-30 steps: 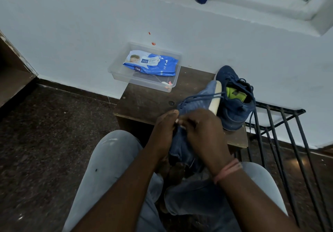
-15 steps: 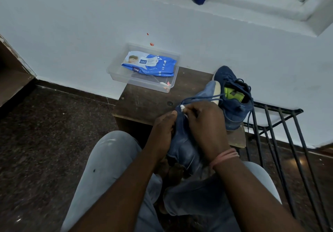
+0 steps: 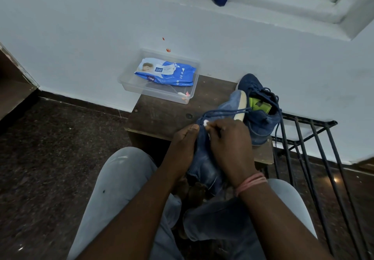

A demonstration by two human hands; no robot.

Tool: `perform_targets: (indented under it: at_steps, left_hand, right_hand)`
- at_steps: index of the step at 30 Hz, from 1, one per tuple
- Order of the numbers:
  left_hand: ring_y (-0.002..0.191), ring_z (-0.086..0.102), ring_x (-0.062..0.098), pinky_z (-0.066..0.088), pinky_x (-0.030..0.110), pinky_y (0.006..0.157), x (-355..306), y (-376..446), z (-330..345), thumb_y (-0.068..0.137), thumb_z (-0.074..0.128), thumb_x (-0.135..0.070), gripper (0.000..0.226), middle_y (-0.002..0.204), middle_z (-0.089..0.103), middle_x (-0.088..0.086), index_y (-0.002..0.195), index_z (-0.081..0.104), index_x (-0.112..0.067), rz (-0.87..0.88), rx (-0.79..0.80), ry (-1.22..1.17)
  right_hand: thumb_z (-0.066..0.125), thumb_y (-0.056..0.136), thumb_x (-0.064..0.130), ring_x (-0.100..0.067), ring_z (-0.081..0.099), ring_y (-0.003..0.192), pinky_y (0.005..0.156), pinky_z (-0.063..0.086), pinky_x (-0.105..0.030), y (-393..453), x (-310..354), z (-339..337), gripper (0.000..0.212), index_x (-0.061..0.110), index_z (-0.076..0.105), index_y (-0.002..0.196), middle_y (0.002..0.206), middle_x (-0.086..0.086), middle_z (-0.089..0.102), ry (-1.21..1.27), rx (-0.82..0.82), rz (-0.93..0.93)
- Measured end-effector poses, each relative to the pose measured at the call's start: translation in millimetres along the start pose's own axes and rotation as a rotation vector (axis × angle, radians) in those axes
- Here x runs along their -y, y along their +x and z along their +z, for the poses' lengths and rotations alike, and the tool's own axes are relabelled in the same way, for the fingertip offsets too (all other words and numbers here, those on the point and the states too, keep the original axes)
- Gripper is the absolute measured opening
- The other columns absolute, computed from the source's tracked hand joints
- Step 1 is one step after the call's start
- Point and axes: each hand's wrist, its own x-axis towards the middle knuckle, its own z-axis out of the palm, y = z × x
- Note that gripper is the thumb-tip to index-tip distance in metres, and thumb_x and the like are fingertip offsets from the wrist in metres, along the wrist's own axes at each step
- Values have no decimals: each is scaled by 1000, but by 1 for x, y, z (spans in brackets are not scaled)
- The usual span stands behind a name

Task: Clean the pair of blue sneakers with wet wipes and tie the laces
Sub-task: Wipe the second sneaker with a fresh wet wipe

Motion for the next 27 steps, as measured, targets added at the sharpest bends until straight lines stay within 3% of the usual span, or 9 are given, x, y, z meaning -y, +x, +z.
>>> perform_targets:
  at_steps: [5, 10, 12, 17, 22, 25, 27]
  left_hand:
    - [95, 70, 12, 54, 26, 83, -1, 1, 4, 109, 43, -28, 31, 100, 75, 1, 95, 70, -21, -102, -75, -48]
    - [72, 64, 3, 50, 19, 70, -5, -2, 10, 109, 41, -20, 37, 74, 70, -9, 80, 64, -20, -39, -91, -36]
    - [73, 63, 3, 49, 18, 71, -5, -4, 11, 110, 40, -19, 38, 76, 70, -7, 80, 63, -20, -21, -98, -11]
    - [85, 68, 1, 54, 21, 74, -4, -3, 8, 110, 39, -26, 34, 91, 72, -6, 87, 64, -22, -44, -146, -4]
    - [63, 58, -1, 46, 17, 62, -11, -5, 14, 110, 38, -24, 40, 64, 63, -15, 74, 55, -23, -5, -140, 32]
    - [65, 60, -3, 46, 14, 63, -8, -5, 11, 110, 38, -23, 40, 69, 66, -12, 74, 55, -23, -5, -171, 35]
    - [73, 65, -1, 49, 16, 67, -6, -6, 8, 110, 38, -26, 38, 79, 68, -9, 79, 59, -24, -16, -165, 32]
  right_hand:
    - [65, 86, 20, -19, 62, 74, 72, 48, -35, -44, 17, -10, 15, 24, 79, 83, 82, 4, 73, -16, 138, -122]
    - [71, 89, 19, -27, 57, 72, 70, 46, -41, -25, -7, -4, 11, 17, 75, 79, 78, -5, 68, -113, -47, 59]
    - [73, 88, 14, -27, 58, 74, 71, 48, -42, -27, -4, -2, 9, 16, 75, 80, 79, -6, 68, -61, -93, 103]
    - [64, 87, 15, -18, 60, 72, 74, 50, -41, -60, 21, -3, 15, 20, 72, 75, 76, 2, 68, 12, 153, -55]
    - [69, 93, 23, -24, 56, 73, 70, 47, -44, -31, -9, -16, 15, 19, 74, 80, 77, -3, 67, -118, -43, 68]
    - [62, 95, 22, -24, 57, 71, 70, 46, -40, -38, 10, -7, 25, 16, 70, 72, 73, -4, 66, -97, 12, 18]
    - [65, 92, 17, -20, 58, 69, 71, 47, -36, -53, 21, -8, 21, 15, 72, 73, 73, -2, 68, -40, 80, -71]
